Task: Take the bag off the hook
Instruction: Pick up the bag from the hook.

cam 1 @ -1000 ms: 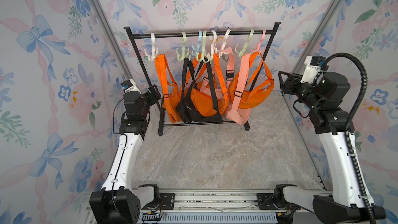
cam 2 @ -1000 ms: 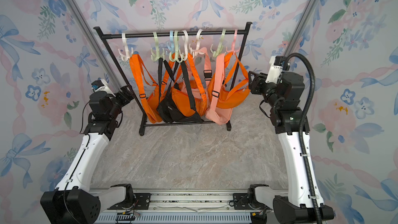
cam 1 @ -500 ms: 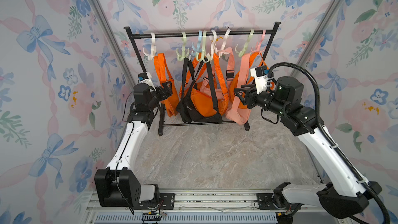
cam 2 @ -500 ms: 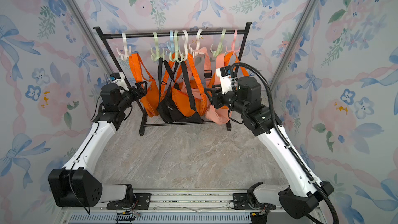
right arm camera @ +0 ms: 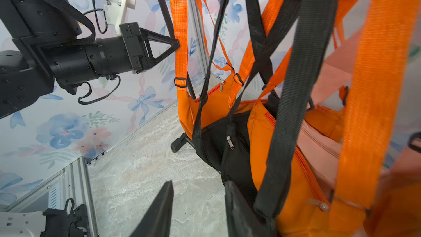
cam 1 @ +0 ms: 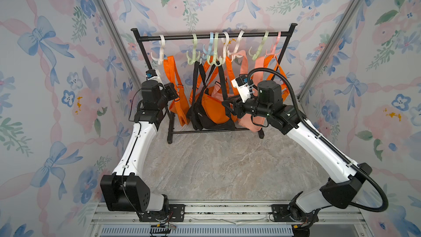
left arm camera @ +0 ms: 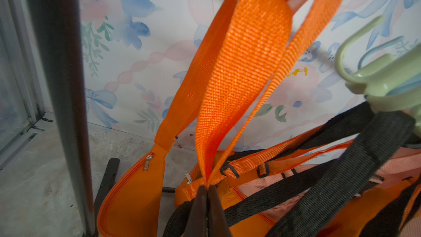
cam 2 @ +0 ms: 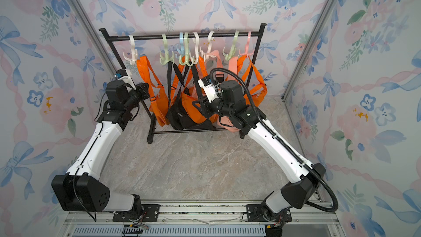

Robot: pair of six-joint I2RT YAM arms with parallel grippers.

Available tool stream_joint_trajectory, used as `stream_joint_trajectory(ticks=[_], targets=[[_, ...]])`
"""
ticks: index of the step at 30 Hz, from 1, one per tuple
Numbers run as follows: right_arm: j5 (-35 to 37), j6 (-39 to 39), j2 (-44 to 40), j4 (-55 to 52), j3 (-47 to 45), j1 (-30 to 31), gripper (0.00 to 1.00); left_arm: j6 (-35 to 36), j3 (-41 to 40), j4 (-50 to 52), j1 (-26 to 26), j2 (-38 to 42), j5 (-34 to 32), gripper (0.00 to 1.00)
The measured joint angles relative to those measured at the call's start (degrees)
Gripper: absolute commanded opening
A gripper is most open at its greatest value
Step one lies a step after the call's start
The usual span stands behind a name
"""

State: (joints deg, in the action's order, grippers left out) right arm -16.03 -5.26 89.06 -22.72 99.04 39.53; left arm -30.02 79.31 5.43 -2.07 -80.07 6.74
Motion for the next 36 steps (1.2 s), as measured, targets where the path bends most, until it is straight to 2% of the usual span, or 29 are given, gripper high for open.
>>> stream_joint_trajectory(ticks=[6, 11, 14, 16, 18, 19, 21, 36], targets=[[-1.14, 0.72, 11.61, 6.62, 8.90, 2.73, 0.40, 0.46, 0.04, 5.14, 0.96, 7.21, -0.94, 0.00], [-2.03, 0.61, 25.86, 10.14, 22.82, 4.00, 0.41, 0.52, 0.48, 8.09, 2.47, 12.85, -0.87, 0.00], [-2.64, -0.31, 34.38, 10.99, 32.11, 4.39, 0.46, 0.48, 0.61, 10.08, 3.23, 13.92, 0.15, 0.00], [-3.13, -1.14, 39.78, 11.87, 38.29, 4.59, 0.57, 0.50, 0.96, 12.09, 3.63, 13.86, 1.18, 0.00], [-3.52, -2.82, 45.48, 12.74, 45.38, 4.83, 0.83, 0.70, 1.31, 14.36, 3.93, 13.75, 2.29, 0.00], [-3.72, -3.17, 48.04, 13.42, 48.57, 4.96, 0.88, 0.92, 1.60, 15.61, 4.02, 13.75, 2.78, 0.00], [-3.48, -3.96, 52.50, 15.10, 53.96, 5.35, 0.93, 1.11, 2.51, 17.53, 4.48, 13.75, 3.76, 0.00], [7.32, -5.27, 61.11, 31.34, 55.89, 9.35, 0.96, 1.95, 12.55, 29.14, 7.78, 13.81, 12.92, 0.00]])
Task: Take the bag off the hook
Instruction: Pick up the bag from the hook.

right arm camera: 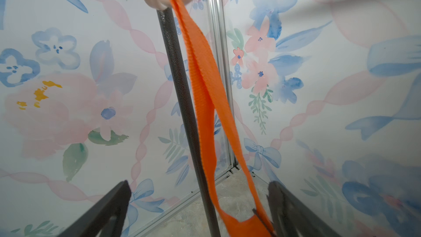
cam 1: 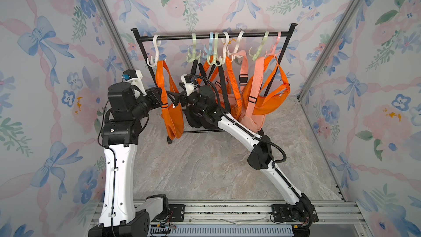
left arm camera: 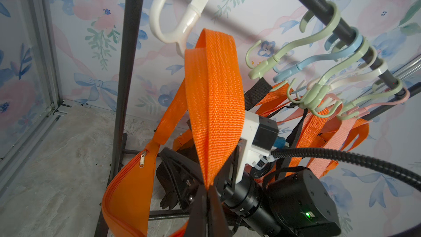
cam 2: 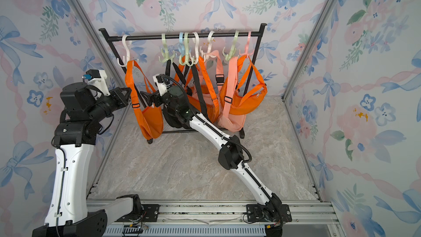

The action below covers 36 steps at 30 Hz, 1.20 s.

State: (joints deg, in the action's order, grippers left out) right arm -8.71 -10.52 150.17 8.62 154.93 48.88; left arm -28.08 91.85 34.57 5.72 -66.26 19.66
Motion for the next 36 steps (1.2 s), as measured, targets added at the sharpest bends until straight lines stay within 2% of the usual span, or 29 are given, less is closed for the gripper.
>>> stream_joint_trajectory(ticks=[3, 5, 6, 7, 10, 21, 27, 36], targets=[[1.99, 0.02, 1.07, 0.22, 0.00, 0.31, 0.94, 0.00, 2.08, 1.22, 0.11, 0.02, 0.70, 0.00], [3.13, 0.09, 1.25, 0.26, 0.00, 0.44, 0.85, 0.00, 3.65, 2.10, 0.11, 0.17, 0.83, 0.00], [3.50, 0.09, 1.25, 0.50, 0.00, 0.59, 0.70, 0.00, 4.31, 2.43, 0.11, 0.33, 0.81, 0.00], [3.85, -0.17, 1.25, 0.92, 0.02, 0.72, 0.47, 0.00, 4.92, 2.73, 0.11, 0.63, 0.81, 0.00], [4.50, -0.50, 1.25, 1.60, 0.35, 1.25, 0.00, 0.00, 5.75, 3.04, 0.11, 1.90, 0.79, 0.00], [6.60, -0.28, 0.31, -0.20, 2.62, 3.06, 0.00, 0.00, 4.33, 2.89, 0.11, 3.04, -0.39, 0.00], [9.11, 3.65, -3.69, -1.11, 3.04, 2.89, 0.00, -0.50, 1.79, -0.74, 0.13, -2.03, -1.38, 0.00], [13.97, 8.09, -8.41, 1.22, 6.62, 0.81, 0.00, -2.05, 4.55, -8.13, 0.33, -9.29, -2.23, 0.00]])
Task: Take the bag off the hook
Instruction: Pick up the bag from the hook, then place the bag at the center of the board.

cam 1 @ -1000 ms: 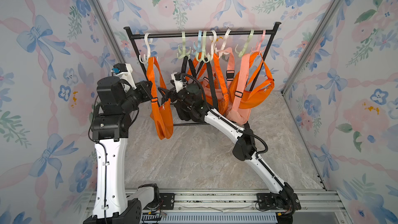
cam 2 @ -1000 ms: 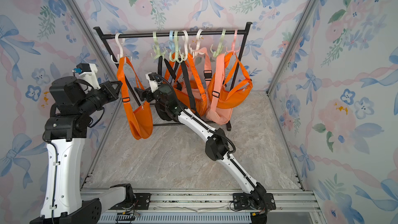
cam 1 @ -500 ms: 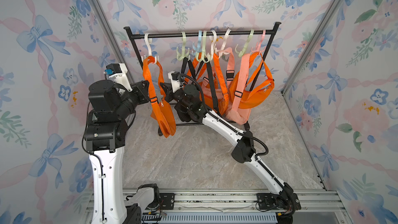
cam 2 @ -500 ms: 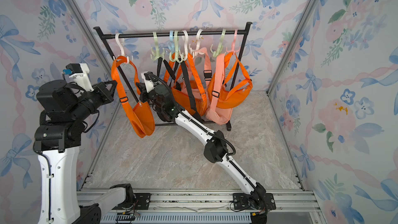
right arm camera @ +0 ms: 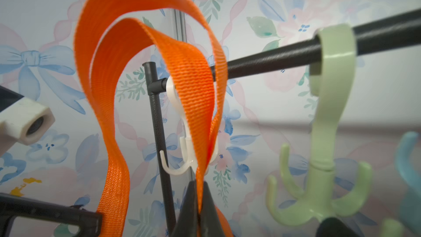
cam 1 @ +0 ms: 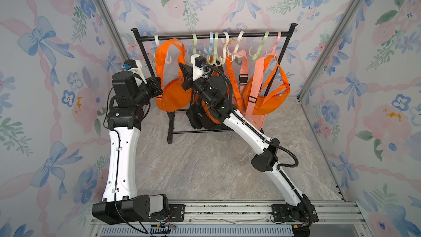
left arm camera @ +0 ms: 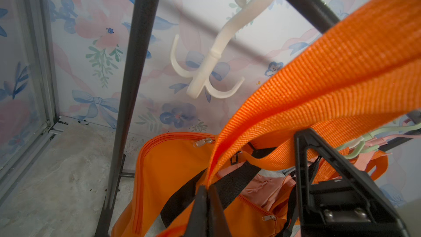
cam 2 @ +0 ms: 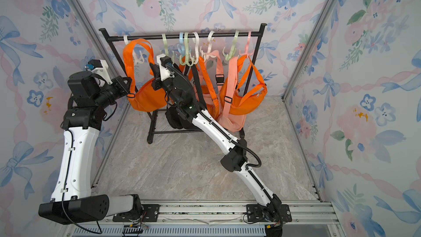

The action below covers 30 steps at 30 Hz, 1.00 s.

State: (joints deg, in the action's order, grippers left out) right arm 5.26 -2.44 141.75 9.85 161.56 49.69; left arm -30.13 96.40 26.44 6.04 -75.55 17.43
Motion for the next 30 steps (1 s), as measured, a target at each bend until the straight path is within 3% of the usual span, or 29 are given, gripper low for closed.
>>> stream_joint_trajectory(ticks=[6, 18, 26, 30], targets=[[-0.79, 4.02, -9.35, -3.80, -7.85, -0.28, 0.00, 0.11, 0.79, -1.53, 0.00, 2.43, -2.75, 0.00], [-7.45, 6.38, -42.36, -6.64, -47.80, 5.46, 0.00, 0.57, -0.66, -1.49, 0.00, 19.82, -14.21, 0.00], [-5.03, 7.06, -63.41, -12.94, -70.25, 12.09, 0.00, 0.50, -5.60, 0.24, 0.00, 26.03, -13.55, 0.00], [1.62, 4.92, -73.46, -18.27, -77.07, 13.35, 0.00, -1.49, -12.09, 0.66, -0.79, 27.98, -9.18, 0.00]])
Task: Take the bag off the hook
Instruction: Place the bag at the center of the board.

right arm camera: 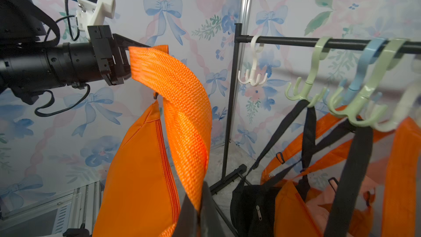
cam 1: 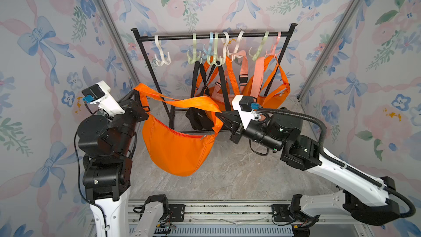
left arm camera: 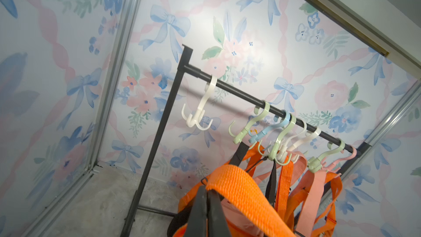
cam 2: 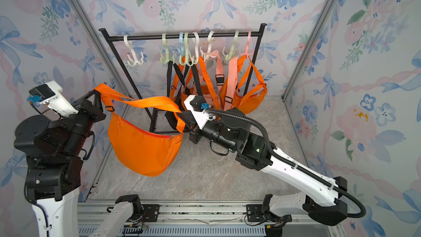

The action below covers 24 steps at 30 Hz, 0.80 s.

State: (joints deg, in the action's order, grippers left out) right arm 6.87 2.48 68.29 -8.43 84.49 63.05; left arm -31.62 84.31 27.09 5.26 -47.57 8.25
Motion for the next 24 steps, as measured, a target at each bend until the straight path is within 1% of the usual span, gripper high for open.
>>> stream_joint_trajectory(ticks=[2, 4, 6, 9, 10, 11, 13, 16, 19, 22, 23, 24], targets=[[3.87, -0.72, -4.63, -2.25, -2.75, 0.00, 0.00, -1.57, -4.28, -0.72, -1.77, 0.39, 4.96, 0.00], [7.50, -0.94, -8.68, -5.46, -4.87, 0.07, 0.00, -3.13, -8.59, -1.55, -4.66, 0.26, 8.70, 0.00], [12.35, -0.94, -11.41, -8.83, -5.79, 0.07, 0.00, -3.93, -11.85, -1.95, -9.51, -0.35, 9.66, 0.00], [22.93, -0.94, -15.28, -13.14, -5.95, -0.02, 0.00, -4.46, -15.69, -3.82, -20.96, -1.75, 5.88, 0.00], [26.64, -0.94, -16.52, -14.21, -5.95, -0.13, 0.00, -4.48, -17.00, -5.20, -25.97, -2.62, 3.69, 0.00], [30.21, -0.92, -17.73, -15.15, -5.92, -0.37, 0.00, -4.46, -17.73, -6.12, -29.86, -3.43, 2.19, 0.00], [37.62, -0.72, -20.20, -17.00, -5.86, -1.22, 0.00, -4.44, -18.86, -9.01, -38.16, -6.56, -1.42, 0.00], [45.88, 0.04, -23.19, -18.67, -5.86, -3.08, 0.00, -3.98, -18.62, -13.09, -48.13, -13.90, -5.99, 0.00], [53.16, 2.86, -25.55, -18.80, -5.88, -4.63, 0.00, -2.01, -15.91, -15.82, -55.93, -23.82, -7.80, 0.00], [58.14, 8.24, -26.38, -15.67, -6.69, -7.74, 0.00, 0.63, -11.43, -18.32, -59.82, -32.28, -7.41, 0.00], [58.99, 9.16, -26.64, -14.64, -7.41, -9.55, 0.00, 1.22, -10.23, -19.04, -60.22, -34.18, -6.93, 0.00], [59.58, 9.66, -26.80, -13.77, -8.50, -12.59, 0.00, 1.75, -8.81, -20.24, -60.41, -36.63, -6.32, 0.00]])
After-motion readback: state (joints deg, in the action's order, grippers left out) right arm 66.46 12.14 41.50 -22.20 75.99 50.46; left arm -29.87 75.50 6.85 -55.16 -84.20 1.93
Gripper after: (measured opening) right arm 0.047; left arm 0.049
